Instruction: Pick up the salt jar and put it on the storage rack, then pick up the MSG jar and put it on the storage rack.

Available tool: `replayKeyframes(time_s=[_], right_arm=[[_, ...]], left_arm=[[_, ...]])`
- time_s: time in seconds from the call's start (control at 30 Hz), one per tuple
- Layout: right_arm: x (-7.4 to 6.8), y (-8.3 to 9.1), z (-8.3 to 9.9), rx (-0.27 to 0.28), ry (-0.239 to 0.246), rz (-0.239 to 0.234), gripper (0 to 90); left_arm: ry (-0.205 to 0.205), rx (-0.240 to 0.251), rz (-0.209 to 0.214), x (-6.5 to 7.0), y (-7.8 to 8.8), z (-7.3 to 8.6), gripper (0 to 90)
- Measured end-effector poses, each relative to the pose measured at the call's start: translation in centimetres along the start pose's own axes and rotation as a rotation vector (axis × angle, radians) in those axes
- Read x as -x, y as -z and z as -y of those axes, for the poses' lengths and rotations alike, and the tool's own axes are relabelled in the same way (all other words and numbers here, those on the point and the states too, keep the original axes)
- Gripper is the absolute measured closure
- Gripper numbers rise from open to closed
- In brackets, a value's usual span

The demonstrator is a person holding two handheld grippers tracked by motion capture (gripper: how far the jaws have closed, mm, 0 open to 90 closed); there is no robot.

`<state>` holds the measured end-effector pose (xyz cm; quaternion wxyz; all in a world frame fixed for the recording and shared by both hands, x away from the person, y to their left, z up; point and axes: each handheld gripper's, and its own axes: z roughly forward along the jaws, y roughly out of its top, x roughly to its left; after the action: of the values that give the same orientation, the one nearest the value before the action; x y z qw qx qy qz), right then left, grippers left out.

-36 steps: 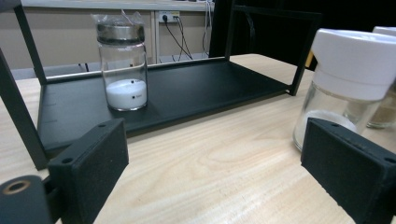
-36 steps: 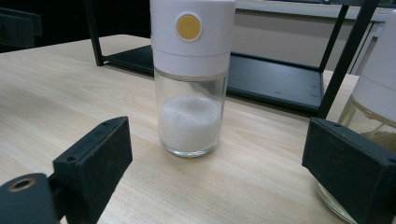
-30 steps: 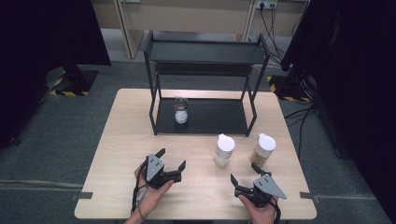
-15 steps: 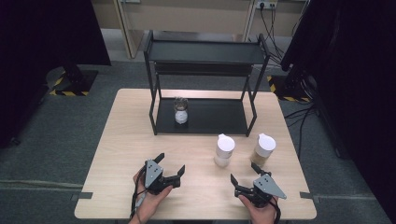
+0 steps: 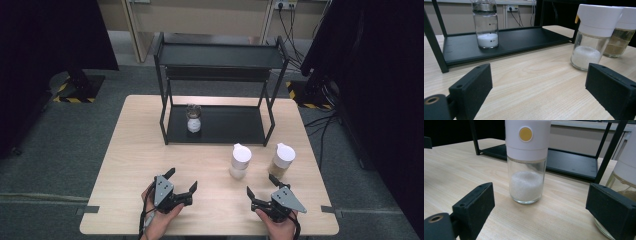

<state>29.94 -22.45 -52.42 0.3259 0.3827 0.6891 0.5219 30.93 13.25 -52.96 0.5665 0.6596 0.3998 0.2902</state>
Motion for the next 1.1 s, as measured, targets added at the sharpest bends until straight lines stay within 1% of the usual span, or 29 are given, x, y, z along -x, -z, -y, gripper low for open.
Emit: replayKeyframes(time_s=[0.17, 0.3, 0.47, 0.57, 0.7, 0.93, 1.1], right_arm=[[-0.01, -0.02, -0.01, -0.002, 0.001, -0.001, 8.5], [0.02, -0.01, -0.01, -0.002, -0.002, -0.001, 8.5], [0.01, -0.03, -0.01, -0.004, 0.000, -0.002, 8.5], [0.05, -0.02, -0.01, -0.003, -0.004, -0.002, 8.5], [0.04, -0.05, -0.02, -0.005, -0.001, -0.003, 8.4], [0.28, 0.09, -0.02, 0.009, -0.040, -0.004, 7.4], [0.19, 0.30, -0.44, 0.028, -0.050, -0.009, 7.0]], left_arm=[[-0.007, 0.000, 0.000, 0.05, 0.01, 0.01, 6.7], [-0.002, -0.002, 0.001, 0.02, -0.01, 0.00, 6.6], [-0.006, -0.004, 0.002, 0.03, -0.03, -0.01, 6.6], [0.000, 0.001, 0.001, 0.00, 0.02, 0.01, 6.6], [-0.008, 0.003, 0.001, 0.07, 0.04, 0.02, 6.7], [-0.004, -0.001, 0.001, 0.03, -0.01, 0.00, 6.7], [-0.012, 0.000, -0.001, 0.12, -0.01, 0.00, 6.8]])
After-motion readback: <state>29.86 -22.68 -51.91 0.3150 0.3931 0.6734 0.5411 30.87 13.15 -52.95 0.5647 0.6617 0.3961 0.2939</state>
